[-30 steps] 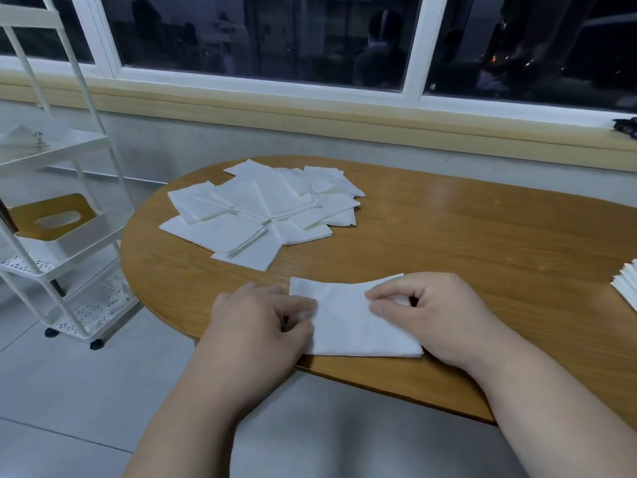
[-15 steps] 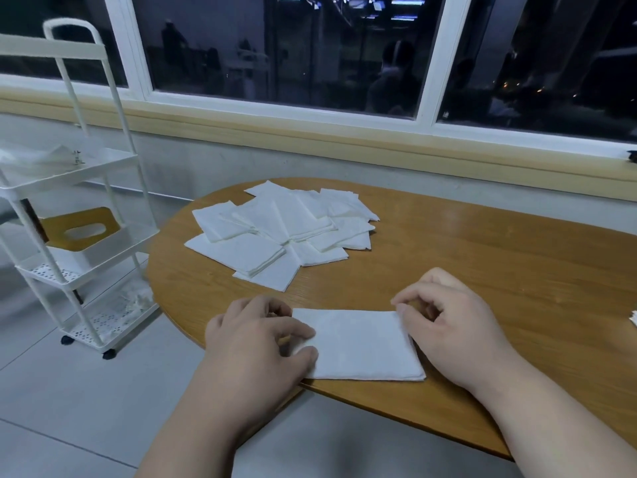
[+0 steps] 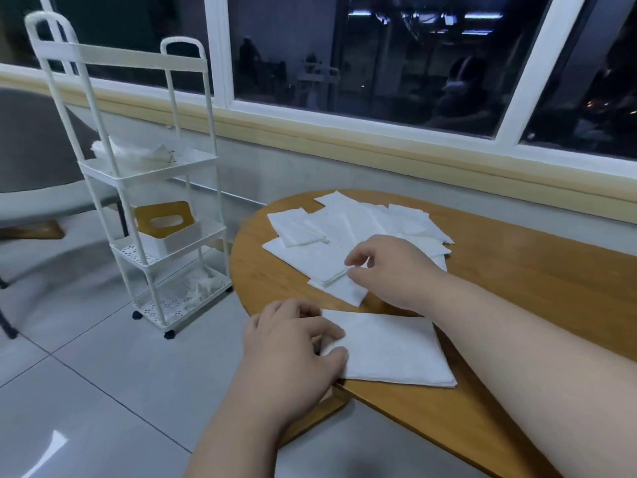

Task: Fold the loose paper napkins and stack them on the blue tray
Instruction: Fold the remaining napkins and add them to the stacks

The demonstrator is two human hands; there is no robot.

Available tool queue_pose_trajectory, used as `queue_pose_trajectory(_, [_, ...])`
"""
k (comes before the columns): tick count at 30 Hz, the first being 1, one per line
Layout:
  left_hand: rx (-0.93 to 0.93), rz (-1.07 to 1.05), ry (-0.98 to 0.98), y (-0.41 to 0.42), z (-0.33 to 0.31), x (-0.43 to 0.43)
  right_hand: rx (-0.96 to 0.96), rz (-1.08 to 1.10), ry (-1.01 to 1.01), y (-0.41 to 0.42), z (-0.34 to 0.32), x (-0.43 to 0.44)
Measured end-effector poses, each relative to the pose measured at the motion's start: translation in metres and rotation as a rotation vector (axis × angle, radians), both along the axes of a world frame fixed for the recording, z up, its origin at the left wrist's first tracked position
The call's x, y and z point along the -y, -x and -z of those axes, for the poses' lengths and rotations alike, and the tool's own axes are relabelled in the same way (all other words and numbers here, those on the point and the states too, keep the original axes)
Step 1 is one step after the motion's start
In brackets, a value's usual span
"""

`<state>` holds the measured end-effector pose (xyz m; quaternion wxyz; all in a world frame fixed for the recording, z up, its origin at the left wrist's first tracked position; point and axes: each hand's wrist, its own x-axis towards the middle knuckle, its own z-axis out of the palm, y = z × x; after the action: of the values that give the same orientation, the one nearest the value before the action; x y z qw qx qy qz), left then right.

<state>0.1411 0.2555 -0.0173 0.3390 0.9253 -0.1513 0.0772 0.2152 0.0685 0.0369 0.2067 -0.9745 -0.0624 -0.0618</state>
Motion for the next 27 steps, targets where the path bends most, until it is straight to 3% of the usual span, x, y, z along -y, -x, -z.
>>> queue_pose_trajectory(12, [0.009,0.047,0.065,-0.012,0.008,-0.011,-0.025,-0.015,0.123,-0.089,0.007,-0.051])
queue_pose_trajectory(23, [0.03,0.066,0.096,-0.014,0.01,-0.012,0.019,-0.029,0.238,-0.109,0.015,-0.066])
queue_pose_trajectory(27, [0.035,0.065,0.089,-0.014,0.011,-0.012,0.043,-0.004,0.196,-0.11,0.014,-0.063])
